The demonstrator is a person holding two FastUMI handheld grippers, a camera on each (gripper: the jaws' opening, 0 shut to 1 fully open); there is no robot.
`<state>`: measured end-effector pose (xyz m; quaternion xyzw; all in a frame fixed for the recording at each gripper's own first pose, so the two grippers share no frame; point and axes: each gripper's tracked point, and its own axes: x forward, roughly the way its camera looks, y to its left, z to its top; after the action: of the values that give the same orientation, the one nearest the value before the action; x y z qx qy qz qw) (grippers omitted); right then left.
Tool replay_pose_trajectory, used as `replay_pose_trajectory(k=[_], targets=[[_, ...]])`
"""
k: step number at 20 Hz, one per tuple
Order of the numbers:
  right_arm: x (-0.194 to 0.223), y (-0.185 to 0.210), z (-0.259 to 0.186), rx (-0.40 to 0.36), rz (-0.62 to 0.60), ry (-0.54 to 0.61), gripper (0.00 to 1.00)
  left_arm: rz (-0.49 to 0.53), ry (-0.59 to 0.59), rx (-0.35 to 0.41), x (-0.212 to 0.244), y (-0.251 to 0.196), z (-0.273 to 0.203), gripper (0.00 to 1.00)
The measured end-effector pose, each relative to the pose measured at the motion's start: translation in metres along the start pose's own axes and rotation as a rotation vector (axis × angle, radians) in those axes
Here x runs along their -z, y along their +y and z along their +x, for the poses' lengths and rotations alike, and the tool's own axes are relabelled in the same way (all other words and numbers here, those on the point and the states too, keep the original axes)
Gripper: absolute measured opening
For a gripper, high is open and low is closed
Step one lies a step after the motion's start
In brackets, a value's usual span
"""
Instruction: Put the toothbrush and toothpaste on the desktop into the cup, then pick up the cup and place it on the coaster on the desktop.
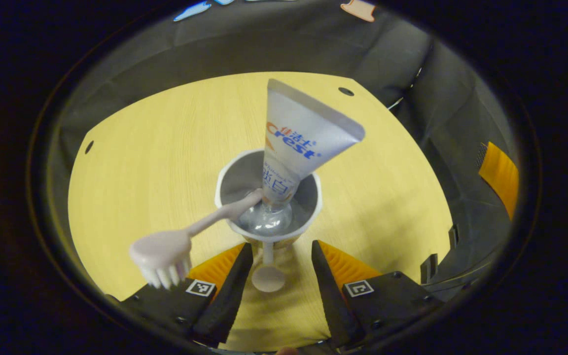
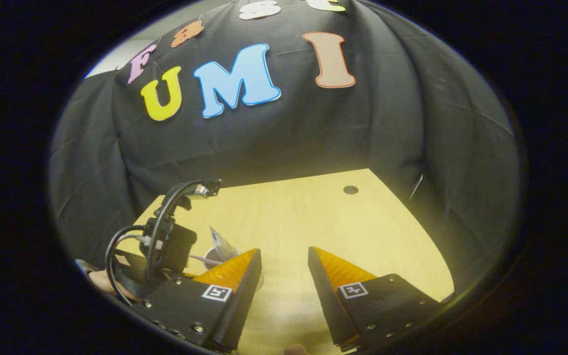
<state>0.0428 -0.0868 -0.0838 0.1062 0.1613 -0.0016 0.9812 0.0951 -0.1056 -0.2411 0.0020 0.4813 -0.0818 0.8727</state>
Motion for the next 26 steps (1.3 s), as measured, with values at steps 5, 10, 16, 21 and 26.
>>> replay_pose_trajectory(k=[5,10,16,21,26], targets=[[-0.014,0.005,-0.016,-0.033,-0.052,-0.079,0.64,-0.063,-0.141,-0.039,0.003,0.005,-0.039,0.81],[-0.023,0.005,-0.032,-0.009,-0.094,-0.144,0.65,-0.128,-0.352,-0.077,-0.006,0.015,-0.091,0.81],[-0.046,0.009,-0.051,0.067,-0.158,-0.27,0.65,-0.121,-0.595,-0.098,-0.027,0.022,-0.157,0.81],[-0.055,0.023,-0.06,0.069,-0.152,-0.332,0.63,-0.137,-0.72,-0.113,-0.029,0.029,-0.182,0.85],[-0.06,0.039,-0.064,0.081,-0.178,-0.366,0.97,-0.082,-0.839,-0.155,-0.037,0.035,-0.207,0.77]])
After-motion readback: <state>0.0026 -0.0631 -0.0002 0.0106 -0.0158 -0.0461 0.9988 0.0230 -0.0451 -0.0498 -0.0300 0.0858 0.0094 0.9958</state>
